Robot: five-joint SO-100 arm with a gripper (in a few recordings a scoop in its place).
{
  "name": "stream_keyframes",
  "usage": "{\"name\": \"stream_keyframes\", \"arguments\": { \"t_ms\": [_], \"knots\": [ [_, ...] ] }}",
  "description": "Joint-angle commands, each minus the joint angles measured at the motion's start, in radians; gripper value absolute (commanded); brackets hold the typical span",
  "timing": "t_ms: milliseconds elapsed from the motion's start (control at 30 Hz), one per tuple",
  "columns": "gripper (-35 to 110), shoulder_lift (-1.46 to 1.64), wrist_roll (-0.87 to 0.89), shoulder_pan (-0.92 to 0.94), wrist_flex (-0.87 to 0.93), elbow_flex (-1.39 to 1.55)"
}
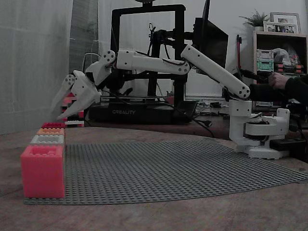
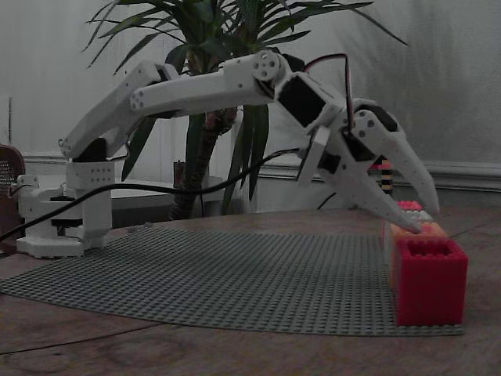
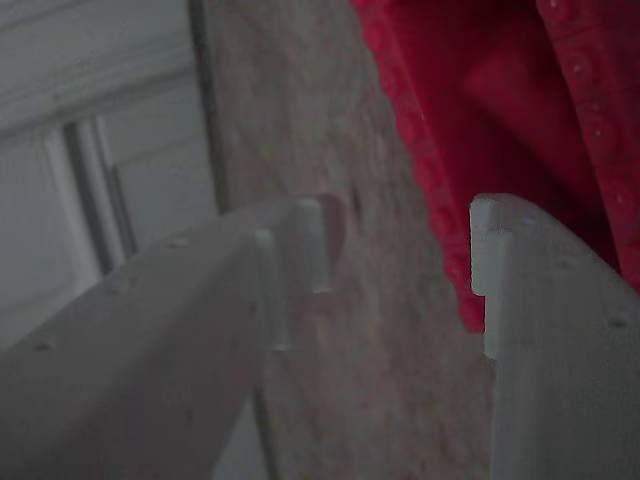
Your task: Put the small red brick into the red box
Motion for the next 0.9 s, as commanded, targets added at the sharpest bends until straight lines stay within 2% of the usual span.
{"name": "stream_keyframes", "arguments": {
  "t_ms": [0,67,133,300,667,867],
  "knots": [
    [16,0.055,-0.009,0.018,0.015,-0.075],
    [12,0.069,-0.017,0.02,0.023,-0.074],
    [0,0.123,-0.02,0.021,0.026,-0.037],
    [0,0.377,-0.051,0.012,0.028,0.178],
    [0,1.347,-0.166,-0.121,0.074,1.339],
    [0,1.821,-0.126,-0.229,0.149,1.865]
  ]
}}
